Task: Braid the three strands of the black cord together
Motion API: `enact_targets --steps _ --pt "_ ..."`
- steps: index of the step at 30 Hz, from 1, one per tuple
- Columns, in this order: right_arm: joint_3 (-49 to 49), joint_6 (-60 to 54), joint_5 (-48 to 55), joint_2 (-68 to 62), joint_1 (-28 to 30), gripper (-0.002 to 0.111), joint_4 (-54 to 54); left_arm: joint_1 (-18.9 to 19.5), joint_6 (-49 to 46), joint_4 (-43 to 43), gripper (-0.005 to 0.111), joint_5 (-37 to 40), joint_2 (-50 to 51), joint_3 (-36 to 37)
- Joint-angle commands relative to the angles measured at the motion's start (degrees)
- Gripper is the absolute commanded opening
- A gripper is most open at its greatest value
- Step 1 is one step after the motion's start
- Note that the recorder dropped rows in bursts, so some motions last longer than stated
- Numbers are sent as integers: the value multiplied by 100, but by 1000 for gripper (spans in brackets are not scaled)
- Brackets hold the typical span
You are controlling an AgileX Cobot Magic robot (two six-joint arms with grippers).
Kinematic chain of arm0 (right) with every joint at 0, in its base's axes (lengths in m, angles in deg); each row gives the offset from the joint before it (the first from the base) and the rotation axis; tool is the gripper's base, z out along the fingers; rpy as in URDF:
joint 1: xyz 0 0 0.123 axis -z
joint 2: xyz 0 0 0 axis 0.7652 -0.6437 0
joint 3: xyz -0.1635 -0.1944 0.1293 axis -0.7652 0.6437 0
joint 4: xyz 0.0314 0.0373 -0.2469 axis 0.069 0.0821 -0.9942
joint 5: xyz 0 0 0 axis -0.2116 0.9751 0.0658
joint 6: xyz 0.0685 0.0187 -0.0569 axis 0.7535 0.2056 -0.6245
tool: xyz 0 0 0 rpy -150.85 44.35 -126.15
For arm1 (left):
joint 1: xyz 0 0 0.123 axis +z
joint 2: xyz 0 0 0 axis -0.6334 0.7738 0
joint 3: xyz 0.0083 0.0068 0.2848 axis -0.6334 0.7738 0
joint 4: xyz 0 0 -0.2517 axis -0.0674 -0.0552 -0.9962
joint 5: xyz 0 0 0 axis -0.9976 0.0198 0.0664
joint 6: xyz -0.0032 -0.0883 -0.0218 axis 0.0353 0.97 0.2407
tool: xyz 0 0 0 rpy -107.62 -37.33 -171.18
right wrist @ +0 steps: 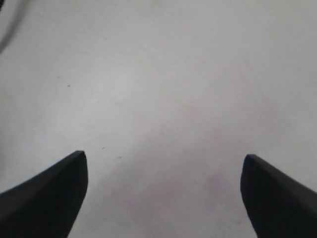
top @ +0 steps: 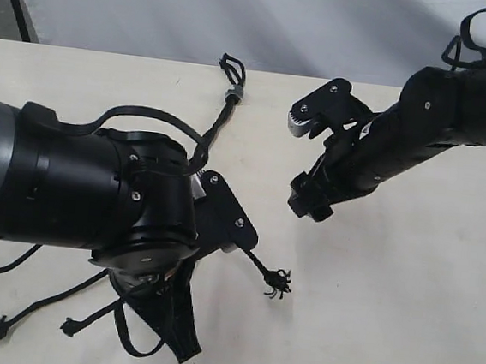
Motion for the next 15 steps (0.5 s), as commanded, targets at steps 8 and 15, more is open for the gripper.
enact_targets --steps 8,15 --pt "241 -2882 1498 51 -14 79 3064 -1 145 269 4 -395 -46 36" --pt "216 -3207 1460 -466 -14 78 3102 -1 145 360 4 -601 -58 36"
